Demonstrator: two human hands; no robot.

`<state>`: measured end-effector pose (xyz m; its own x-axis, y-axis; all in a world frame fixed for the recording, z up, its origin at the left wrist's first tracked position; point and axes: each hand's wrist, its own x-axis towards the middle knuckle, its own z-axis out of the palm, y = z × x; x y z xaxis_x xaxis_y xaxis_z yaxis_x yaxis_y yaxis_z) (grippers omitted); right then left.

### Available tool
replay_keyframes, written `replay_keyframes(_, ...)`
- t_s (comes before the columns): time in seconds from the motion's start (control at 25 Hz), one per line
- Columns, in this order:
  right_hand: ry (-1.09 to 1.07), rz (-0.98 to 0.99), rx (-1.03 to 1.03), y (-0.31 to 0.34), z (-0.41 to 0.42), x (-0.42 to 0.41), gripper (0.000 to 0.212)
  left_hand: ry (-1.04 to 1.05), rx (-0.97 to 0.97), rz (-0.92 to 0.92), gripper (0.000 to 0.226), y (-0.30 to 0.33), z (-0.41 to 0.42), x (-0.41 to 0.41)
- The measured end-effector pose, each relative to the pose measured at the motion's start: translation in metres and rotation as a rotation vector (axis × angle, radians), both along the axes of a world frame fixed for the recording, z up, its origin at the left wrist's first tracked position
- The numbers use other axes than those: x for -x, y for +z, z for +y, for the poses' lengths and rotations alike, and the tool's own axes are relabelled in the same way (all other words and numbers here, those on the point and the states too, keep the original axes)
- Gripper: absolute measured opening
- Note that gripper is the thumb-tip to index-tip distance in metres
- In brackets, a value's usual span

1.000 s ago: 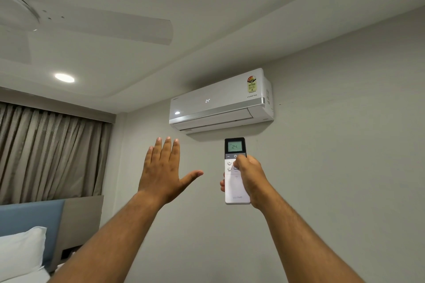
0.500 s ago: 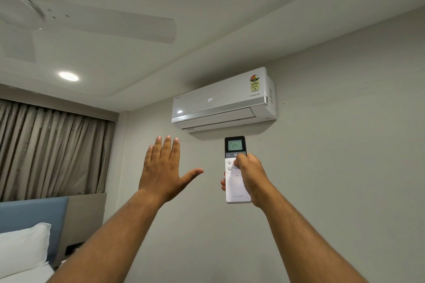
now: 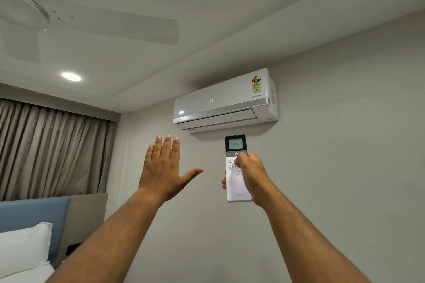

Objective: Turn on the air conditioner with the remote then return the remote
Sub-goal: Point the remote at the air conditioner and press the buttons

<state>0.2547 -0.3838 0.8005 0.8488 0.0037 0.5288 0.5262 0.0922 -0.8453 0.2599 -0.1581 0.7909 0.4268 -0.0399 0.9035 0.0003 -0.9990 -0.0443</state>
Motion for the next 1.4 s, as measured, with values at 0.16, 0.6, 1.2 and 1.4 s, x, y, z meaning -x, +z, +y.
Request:
replay_keyframes(0.16, 0.017, 0.001, -0.017, 0.002, 0.002, 0.003, 0.01, -0.002, -0.001, -0.003, 0.118, 0.001, 0.002, 0.001)
replay_keyframes(0.6, 0.022, -0.004, -0.02, 0.005, 0.006, 0.007, 0.011, 0.002, -0.005, -0.013, 0.117, 0.003, 0.008, 0.006)
replay_keyframes(1.2, 0.003, 0.003, -0.006, 0.004, 0.008, 0.001, 0.018, 0.005, -0.009, -0.001, 0.118, 0.003, 0.009, 0.01)
replay_keyframes(1.4, -0.001, 0.007, -0.013, 0.003, 0.005, 0.0, 0.016, -0.004, -0.007, 0.005, 0.118, 0.003, 0.007, 0.009)
